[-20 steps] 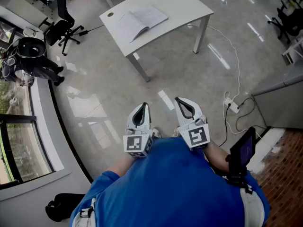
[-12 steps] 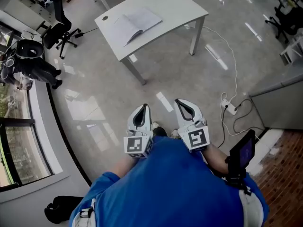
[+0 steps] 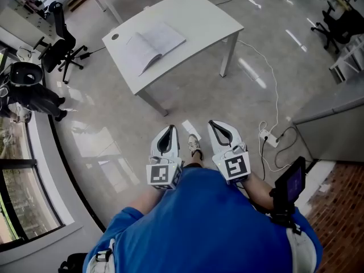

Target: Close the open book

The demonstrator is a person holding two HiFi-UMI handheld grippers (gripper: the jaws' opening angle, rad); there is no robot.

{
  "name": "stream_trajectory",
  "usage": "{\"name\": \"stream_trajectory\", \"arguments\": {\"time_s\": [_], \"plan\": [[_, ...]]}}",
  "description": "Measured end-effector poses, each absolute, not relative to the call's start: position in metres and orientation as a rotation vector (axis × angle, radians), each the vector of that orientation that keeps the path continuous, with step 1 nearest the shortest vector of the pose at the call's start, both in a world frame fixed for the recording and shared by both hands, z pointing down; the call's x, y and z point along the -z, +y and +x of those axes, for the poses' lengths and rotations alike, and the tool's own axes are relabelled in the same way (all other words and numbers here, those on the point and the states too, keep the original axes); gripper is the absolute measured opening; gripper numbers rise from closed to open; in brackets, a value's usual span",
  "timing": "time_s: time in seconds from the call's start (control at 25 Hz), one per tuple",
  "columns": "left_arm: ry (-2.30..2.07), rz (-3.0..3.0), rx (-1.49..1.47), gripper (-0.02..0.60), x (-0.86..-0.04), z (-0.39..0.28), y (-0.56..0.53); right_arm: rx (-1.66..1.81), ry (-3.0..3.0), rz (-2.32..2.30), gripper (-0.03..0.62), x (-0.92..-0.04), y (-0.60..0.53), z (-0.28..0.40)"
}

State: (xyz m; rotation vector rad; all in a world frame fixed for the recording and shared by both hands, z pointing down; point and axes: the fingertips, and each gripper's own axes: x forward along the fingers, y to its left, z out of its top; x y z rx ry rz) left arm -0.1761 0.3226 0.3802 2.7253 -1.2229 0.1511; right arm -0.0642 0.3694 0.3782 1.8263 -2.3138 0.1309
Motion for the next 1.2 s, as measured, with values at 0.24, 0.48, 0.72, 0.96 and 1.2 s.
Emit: {"name": "stream_trajectory", "arguments": {"time_s": [0.24, 0.48, 0.72, 0.96, 1.2], "plan": [[-1.212, 2.758, -0.124, 0.008, -0.377, -0.163, 0.242, -0.129, -2.285, 1.827, 0.003, -0.370, 0.291, -0.047], [-1.222, 2.731, -0.120, 0.008, -0.383, -0.157, 0.177, -0.113, -2.279, 1.806, 0.003, -0.371, 0.221, -0.039], [-1.274, 2.682, -0.120, 0.008, -0.387, -0.165, 0.129, -0.062, -2.275, 1.750, 0.003, -0.370, 0.166, -0.038], [-1.344, 2.634, -0.131, 0.008, -0.398, -0.159, 0.099, -0.090, -2.335, 1.699, 0.003, -0.379, 0.127, -0.030], [-1.471, 2.564, -0.152, 0.007, -0.404, -0.145, 0.060, -0.079, -2.424, 1.616, 0.003, -0.382, 0.076, -0.009]]}}
